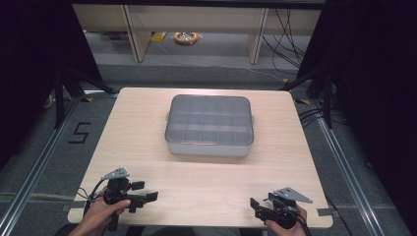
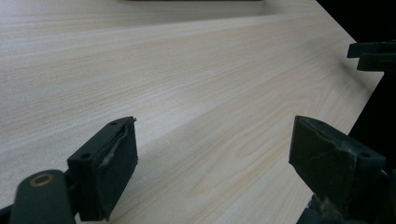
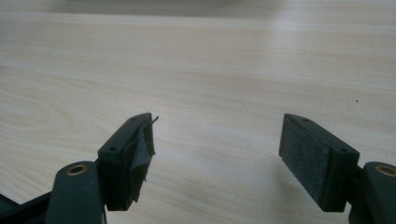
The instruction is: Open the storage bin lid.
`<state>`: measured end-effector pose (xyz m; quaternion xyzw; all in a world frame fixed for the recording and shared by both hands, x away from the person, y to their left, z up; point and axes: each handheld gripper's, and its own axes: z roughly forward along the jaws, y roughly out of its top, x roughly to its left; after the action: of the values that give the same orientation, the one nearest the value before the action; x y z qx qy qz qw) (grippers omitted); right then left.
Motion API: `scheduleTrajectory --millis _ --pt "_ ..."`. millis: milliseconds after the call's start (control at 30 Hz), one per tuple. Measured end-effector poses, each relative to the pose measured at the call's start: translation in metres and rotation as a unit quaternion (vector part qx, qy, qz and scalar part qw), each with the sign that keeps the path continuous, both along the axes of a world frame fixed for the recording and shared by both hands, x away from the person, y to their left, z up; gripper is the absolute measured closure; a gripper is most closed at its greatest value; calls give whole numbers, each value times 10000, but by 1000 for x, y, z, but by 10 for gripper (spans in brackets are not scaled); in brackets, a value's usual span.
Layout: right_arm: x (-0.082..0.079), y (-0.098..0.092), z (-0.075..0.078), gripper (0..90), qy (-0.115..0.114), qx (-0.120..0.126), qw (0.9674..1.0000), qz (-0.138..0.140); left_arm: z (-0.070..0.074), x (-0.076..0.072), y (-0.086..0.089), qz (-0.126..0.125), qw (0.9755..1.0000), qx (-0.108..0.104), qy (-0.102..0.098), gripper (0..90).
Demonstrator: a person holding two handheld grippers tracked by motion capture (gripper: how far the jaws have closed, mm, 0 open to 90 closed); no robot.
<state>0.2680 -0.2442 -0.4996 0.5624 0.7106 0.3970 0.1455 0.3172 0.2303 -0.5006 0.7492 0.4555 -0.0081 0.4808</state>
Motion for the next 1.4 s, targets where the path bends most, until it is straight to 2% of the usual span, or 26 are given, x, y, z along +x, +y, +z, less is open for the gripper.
scheduleTrajectory --millis 100,167,200,800,833,900,967,1000,1100,1133,1167,1200,1400 --pt "0 0 -1 274 25 -4 10000 0 0 0 -1 -5 10000 7 -20 148" --pt "1 -2 -1 274 7 -91 10000 -34 0 0 -1 -5 10000 15 -18 148" --pt "0 -1 0 274 72 -76 9999 -74 0 0 0 12 10000 -6 -25 148" --pt "1 -3 0 274 11 -17 10000 -94 1 1 0 41 10000 10 -26 149" --pt "0 0 0 274 98 171 9995 -253 0 1 0 45 10000 4 -22 149" --pt "0 0 1 274 71 211 9995 -215 0 1 0 57 10000 18 -21 149" --pt "0 -1 2 275 130 105 9995 -271 0 1 0 84 10000 16 -36 149" --pt "2 -4 0 275 -45 -11 9998 -167 1 1 0 90 10000 22 -14 149" --pt "3 -5 0 275 -65 -4 9998 -182 0 2 1 121 9999 20 -25 148" --pt "1 -2 3 275 118 114 9992 -367 0 2 0 142 9999 9 -24 148" --pt "4 -7 3 275 -71 32 9997 -241 0 2 0 149 9999 3 -28 148" --pt "6 -7 1 275 -176 138 9994 -252 0 2 0 159 9999 5 -34 147" --pt "10 -11 3 277 -237 284 9986 -375 1 3 -1 247 9997 -15 -88 147"
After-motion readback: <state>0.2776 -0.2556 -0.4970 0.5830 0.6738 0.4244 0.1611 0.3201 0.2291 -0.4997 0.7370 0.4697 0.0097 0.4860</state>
